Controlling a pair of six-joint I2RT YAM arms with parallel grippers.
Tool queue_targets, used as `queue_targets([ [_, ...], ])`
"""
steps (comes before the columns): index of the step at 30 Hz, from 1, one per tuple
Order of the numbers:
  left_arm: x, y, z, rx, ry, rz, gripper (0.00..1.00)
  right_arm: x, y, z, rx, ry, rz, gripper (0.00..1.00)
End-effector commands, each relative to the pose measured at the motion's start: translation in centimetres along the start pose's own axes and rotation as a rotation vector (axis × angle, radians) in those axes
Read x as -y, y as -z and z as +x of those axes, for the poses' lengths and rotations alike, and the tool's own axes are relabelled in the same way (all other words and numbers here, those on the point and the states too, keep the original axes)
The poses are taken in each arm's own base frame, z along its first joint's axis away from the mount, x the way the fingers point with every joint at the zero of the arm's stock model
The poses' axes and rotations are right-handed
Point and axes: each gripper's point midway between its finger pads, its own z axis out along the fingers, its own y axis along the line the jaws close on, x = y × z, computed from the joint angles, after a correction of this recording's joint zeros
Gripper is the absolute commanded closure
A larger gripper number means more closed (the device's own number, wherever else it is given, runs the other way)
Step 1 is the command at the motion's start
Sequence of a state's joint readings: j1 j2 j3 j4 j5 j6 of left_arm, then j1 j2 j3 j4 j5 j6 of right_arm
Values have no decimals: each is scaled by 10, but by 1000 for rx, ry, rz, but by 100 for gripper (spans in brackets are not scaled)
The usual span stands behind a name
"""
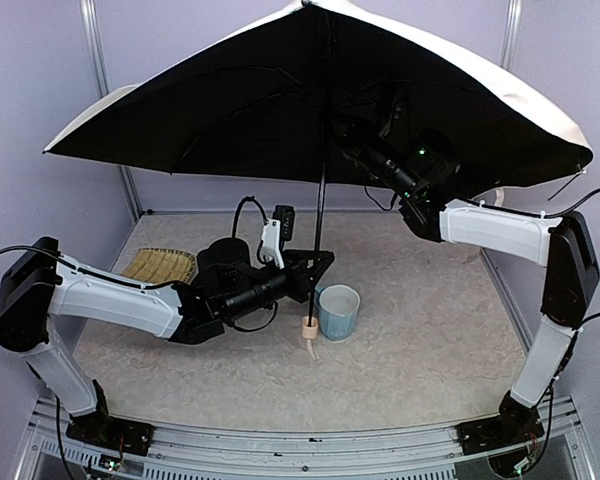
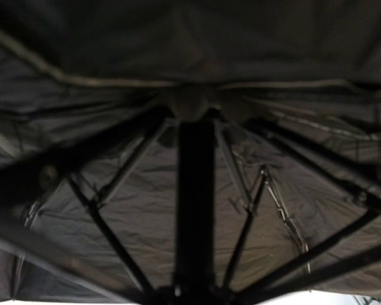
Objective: Put away the umbrella
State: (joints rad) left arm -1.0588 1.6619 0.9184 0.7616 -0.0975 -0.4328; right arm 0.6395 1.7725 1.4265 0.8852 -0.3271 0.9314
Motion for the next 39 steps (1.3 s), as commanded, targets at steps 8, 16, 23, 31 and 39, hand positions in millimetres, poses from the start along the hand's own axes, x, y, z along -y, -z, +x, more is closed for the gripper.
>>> queue_targets([
  [8,4,46,-89,191,-169,-40,100,23,-22,52,-320,325,72,92],
  [16,-2,71,-138,354,-195,-146,100,20,-32,161,-554,362,-67,92],
  [23,3,100,-176,502,-181,-183,100,49,-8,214,-641,427,36,89],
  [31,5,108,-185,551,-172,-216,100,73,12,238,-630,467,142,86],
  [39,4,113,-187,585,-183,-231,100,66,24,273,-675,400,38,86],
])
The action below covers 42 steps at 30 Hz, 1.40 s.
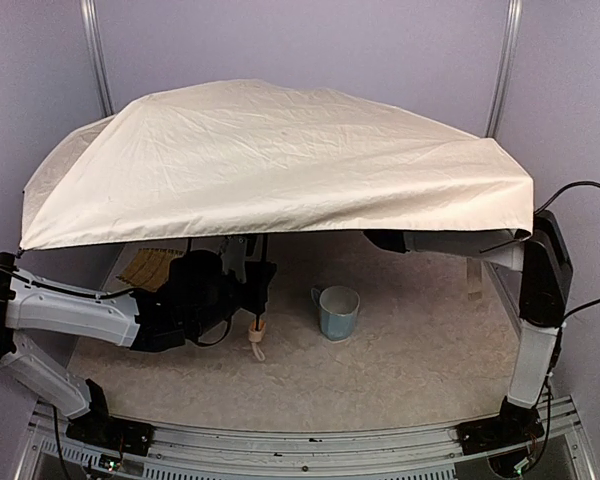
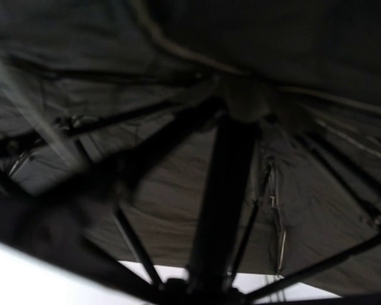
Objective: Put away the umbrella
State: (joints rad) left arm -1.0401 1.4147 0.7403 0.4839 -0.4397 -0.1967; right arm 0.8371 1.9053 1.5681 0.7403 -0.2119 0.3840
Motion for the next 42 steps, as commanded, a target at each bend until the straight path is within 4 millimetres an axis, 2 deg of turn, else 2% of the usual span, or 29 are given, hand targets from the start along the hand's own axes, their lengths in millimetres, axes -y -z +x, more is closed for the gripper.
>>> queue_targets([
  [1,4,76,-196,658,221,80,100,-1,43,206,-548,-23,-120,86],
  [4,12,83,-206,695,206,122,100,-13,44,215,-582,-49,-197,82],
  [8,24,92,-217,726,154,156,100,-27,50,222,-626,-32,-300,84],
  [9,26,96,-220,734,150,167,100,-27,53,229,-665,-34,-314,85],
  [15,26,125,-241,821,121,201,100,-44,74,256,-776,-127,-443,86],
  [21,25,141,-257,870,93,197,100,-38,88,278,-837,-161,-406,87],
  [31,44,144,-283,946,77,239,100,-25,106,319,-911,-254,-334,86],
  [33,43,147,-287,957,74,234,100,-24,109,322,-918,-261,-322,90],
  [35,42,146,-287,945,70,228,100,-25,106,314,-894,-264,-325,96],
  [37,41,141,-280,916,67,222,100,-25,94,289,-836,-270,-338,96],
  [42,34,124,-254,809,103,196,100,-5,55,202,-649,-193,-320,67],
])
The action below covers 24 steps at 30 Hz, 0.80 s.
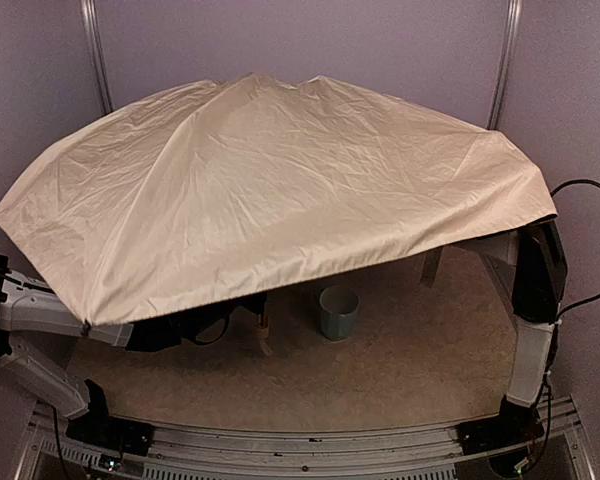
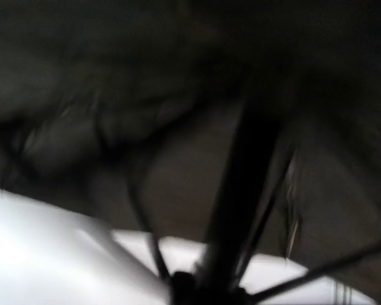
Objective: Put away the umbrella
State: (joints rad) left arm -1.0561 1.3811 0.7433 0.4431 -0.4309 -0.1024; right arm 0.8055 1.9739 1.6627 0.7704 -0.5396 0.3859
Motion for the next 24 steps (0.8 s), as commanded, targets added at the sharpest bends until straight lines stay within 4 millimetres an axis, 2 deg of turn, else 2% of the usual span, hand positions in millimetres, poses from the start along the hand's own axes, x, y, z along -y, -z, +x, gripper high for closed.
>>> queue_targets([
  [1,8,113,-244,794,188,140,100,8,52,184,-535,-283,-44,64],
  [4,9,104,-229,722,209,152,100,14,45,152,-478,-245,-40,62],
  [7,11,95,-210,662,221,158,100,14,44,130,-429,-218,-34,73],
  [9,9,92,-202,642,232,156,100,15,45,123,-411,-212,-29,74],
  [14,8,78,-178,584,238,134,100,23,44,93,-360,-195,14,68],
  [18,-3,65,-156,541,239,47,100,43,45,57,-294,-142,156,59],
  [20,-7,62,-149,534,239,17,100,51,47,43,-260,-119,221,57],
  [22,-9,59,-143,533,235,-3,100,56,48,33,-236,-112,268,61],
  [24,-7,55,-138,529,226,-15,100,59,48,29,-220,-111,284,72],
])
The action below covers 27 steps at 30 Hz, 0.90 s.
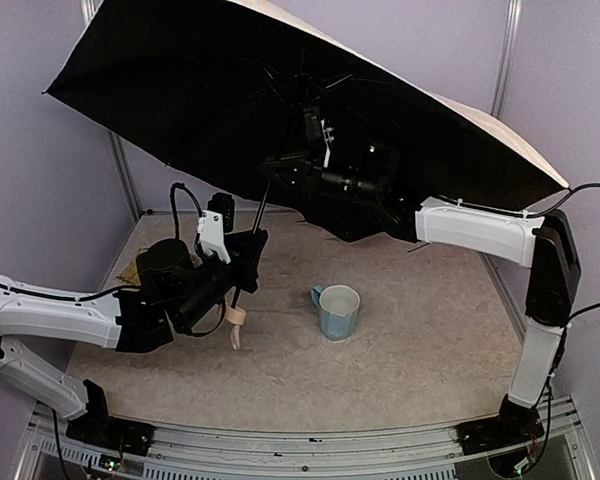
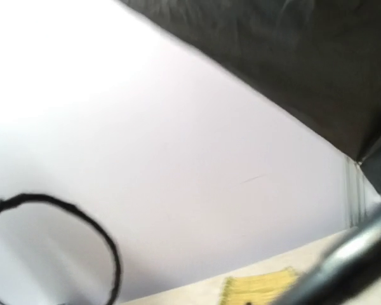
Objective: Put away the umbrella
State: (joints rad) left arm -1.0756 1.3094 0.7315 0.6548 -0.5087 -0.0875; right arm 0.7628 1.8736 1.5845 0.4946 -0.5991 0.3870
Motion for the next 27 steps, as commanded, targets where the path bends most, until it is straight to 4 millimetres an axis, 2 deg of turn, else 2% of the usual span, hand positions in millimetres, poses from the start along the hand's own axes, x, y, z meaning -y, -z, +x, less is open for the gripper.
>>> queue_targets([
  [1,9,12,-71,271,117,18,100,49,16,-4,15,-14,232,77],
  [4,16,6,-58,241,87,24,100,50,13,-3,10,-29,223,87],
  [10,27,1,-42,190,11,44,100,52,10,-8,12,-21,221,86],
  [13,29,0,-35,166,-5,52,100,48,10,-14,25,-9,207,98],
  [16,31,0,-30,147,-3,78,100,38,10,-18,30,6,162,100],
  [19,27,-6,-20,87,75,172,86,21,10,-21,41,4,73,100],
  [22,12,-14,-10,34,180,291,76,7,10,-27,59,-1,6,100],
  [24,13,-15,-6,17,163,326,69,4,11,-29,68,0,-10,100],
  [27,25,-16,-2,-10,112,387,55,1,12,-30,76,1,-17,100],
])
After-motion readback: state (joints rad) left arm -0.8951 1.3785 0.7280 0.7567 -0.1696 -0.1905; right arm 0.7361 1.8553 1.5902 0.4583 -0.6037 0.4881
